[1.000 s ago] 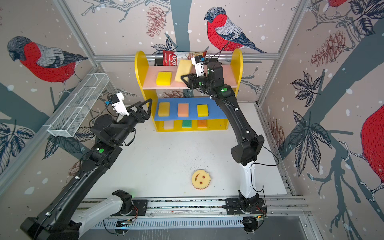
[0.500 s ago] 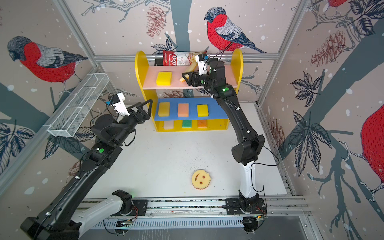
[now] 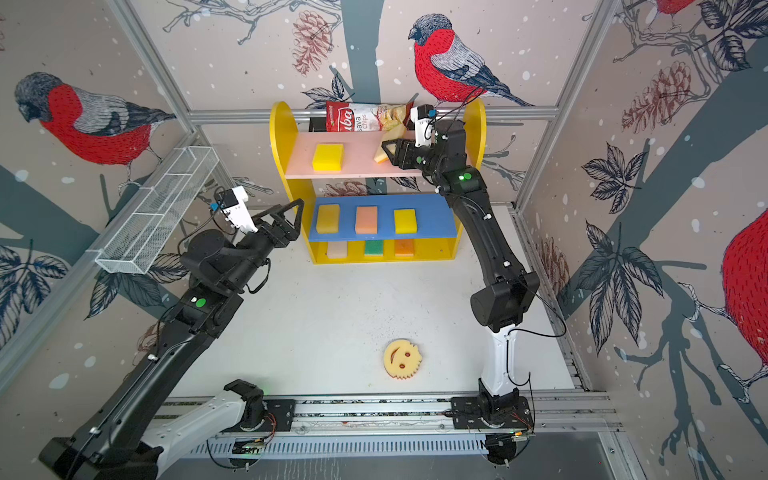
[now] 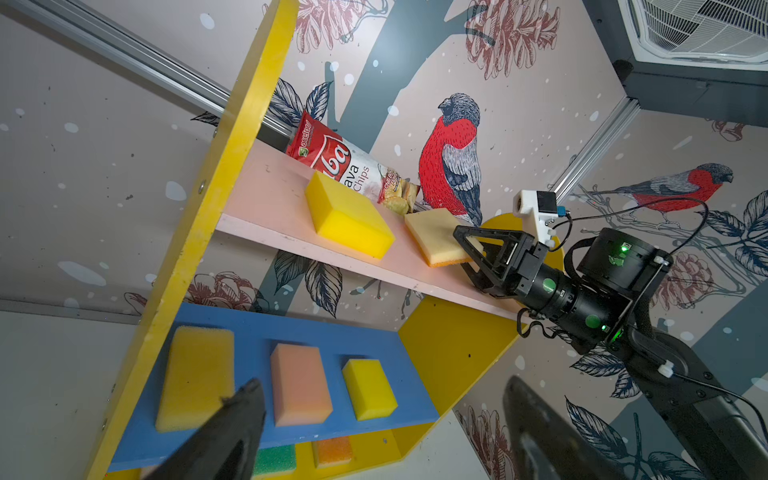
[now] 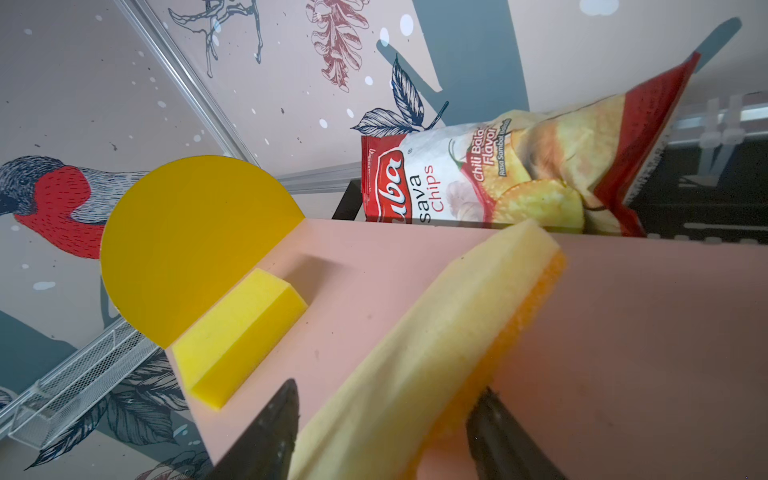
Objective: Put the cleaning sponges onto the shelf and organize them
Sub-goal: 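Press the cream-orange sponge flat on the top shelf beside the yellow sponge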
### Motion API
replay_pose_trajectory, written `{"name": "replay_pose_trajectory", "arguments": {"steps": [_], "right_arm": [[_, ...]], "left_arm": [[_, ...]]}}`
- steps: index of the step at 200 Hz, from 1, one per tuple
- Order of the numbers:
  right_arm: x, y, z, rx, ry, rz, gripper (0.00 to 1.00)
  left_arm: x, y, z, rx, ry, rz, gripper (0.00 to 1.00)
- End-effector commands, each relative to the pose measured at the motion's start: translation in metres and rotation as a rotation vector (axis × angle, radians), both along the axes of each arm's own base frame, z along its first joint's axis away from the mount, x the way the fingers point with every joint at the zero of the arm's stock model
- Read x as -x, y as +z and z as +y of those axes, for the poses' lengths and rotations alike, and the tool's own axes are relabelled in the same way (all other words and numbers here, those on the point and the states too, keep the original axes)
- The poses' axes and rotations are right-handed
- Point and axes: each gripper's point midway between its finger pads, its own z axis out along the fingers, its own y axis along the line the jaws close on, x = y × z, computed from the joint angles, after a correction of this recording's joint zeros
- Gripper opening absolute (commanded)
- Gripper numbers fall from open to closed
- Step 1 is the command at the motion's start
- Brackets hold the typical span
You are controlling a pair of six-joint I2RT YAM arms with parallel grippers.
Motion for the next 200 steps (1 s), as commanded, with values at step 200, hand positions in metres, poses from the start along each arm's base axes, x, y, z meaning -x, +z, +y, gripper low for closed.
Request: {"name": "replay_pose_trajectory", "arguments": {"steps": [200], "right_arm": [[0.015, -0.041, -0.018, 0.061, -0.088, 0.179, 0.67]], "left_arm": [[-0.008, 0.003, -0.001, 0.005, 0.008, 0.004, 0.88]]}}
